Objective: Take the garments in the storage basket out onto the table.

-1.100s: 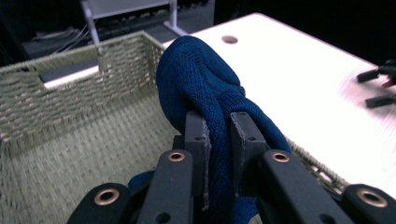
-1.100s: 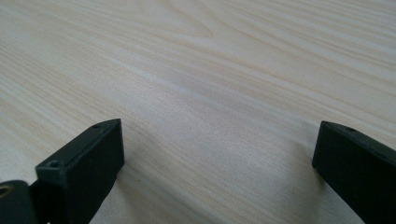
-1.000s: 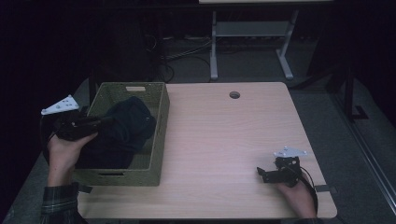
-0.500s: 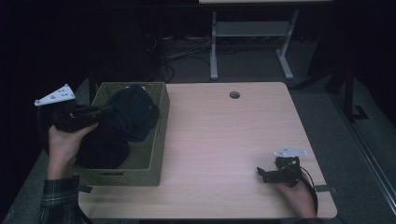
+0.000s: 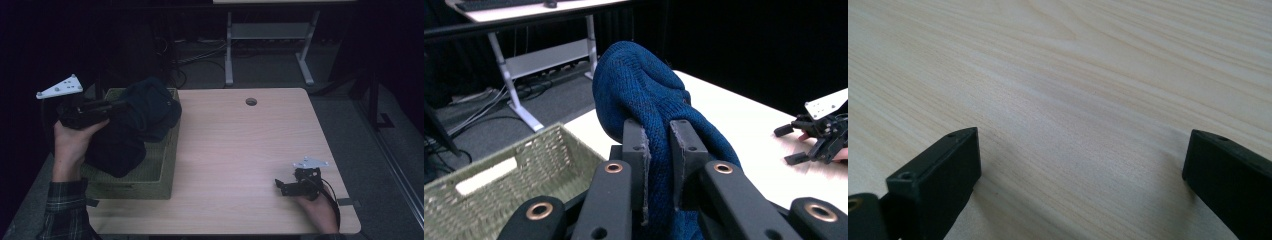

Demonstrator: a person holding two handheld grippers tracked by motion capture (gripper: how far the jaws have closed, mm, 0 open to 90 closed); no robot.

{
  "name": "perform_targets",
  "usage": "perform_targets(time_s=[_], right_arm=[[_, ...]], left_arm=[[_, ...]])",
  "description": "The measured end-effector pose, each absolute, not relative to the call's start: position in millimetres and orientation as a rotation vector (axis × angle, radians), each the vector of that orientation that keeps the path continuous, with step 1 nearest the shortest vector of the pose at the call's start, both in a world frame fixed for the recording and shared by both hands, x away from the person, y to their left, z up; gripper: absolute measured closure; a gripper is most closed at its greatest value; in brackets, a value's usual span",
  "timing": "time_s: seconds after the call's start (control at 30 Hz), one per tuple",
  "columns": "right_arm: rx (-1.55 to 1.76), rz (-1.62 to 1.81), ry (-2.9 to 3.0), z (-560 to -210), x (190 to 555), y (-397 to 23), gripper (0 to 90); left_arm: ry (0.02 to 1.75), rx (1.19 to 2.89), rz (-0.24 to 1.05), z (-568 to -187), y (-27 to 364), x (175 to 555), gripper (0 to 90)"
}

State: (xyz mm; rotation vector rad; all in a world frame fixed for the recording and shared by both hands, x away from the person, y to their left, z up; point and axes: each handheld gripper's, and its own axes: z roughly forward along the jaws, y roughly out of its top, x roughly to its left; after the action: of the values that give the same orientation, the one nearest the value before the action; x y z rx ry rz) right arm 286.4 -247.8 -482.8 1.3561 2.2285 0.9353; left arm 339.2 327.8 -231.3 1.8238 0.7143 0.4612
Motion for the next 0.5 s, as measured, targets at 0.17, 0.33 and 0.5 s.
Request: perform_targets(time_s=[0.17, 0.33, 0.5], right_arm=[[1.357, 0.935, 2.228, -483, 286, -248, 2.0], [1.356, 0.935, 2.228, -483, 286, -248, 2.0], [1.356, 0.934, 2.228, -483, 286, -248, 2.0]], left_arm=[[0.675, 1.821, 0.463, -219, 316, 342, 79.5], [0.64, 1.813, 0.458, -209, 305, 343, 79.5], [0.6, 1.808, 0.46, -196, 296, 343, 79.5]])
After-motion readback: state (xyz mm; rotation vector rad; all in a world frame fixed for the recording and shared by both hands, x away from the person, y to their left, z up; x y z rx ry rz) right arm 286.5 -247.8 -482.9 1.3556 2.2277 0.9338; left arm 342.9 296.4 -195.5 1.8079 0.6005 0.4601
